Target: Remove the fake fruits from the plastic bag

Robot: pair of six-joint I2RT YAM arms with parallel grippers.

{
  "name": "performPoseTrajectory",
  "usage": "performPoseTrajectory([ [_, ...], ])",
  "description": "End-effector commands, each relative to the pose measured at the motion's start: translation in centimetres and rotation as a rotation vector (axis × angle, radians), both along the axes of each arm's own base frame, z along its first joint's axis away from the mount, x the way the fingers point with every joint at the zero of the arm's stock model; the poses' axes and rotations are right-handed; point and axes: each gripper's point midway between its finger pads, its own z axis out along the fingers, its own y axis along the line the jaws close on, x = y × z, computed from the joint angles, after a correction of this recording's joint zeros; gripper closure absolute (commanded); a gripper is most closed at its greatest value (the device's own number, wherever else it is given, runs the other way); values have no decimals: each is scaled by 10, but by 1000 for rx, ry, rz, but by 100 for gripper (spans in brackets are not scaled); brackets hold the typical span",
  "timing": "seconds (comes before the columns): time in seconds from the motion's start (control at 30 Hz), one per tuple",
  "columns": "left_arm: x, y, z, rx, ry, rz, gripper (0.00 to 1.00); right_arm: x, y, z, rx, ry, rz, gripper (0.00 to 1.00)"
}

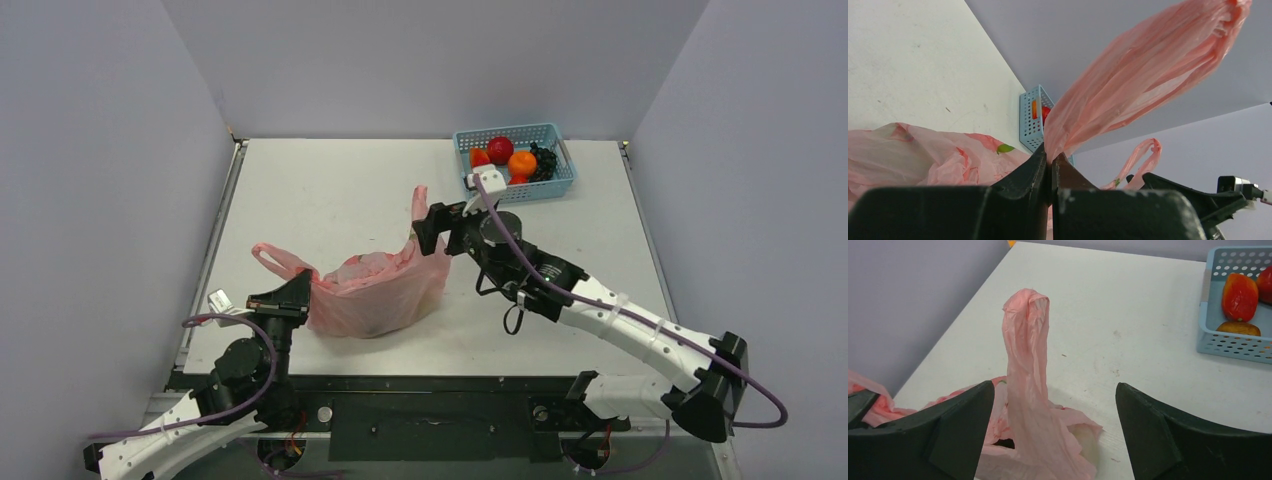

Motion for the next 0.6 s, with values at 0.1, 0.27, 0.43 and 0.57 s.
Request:
performPoseTrajectory([
  [0.1,-2,0,18,-43,-21,-15,100,11,27,-16,-158,9,-42,14],
  [0.27,-3,11,16,-18,28,19,100,27,19,-25,-171,26,-168,47],
  [0.43,-9,34,20,-25,57,78,100,40,-33,-12,-22,0,-376,100],
  [0.57,-13,43,20,-61,53,90,100,45,-51,-9,114,12,-411,100],
])
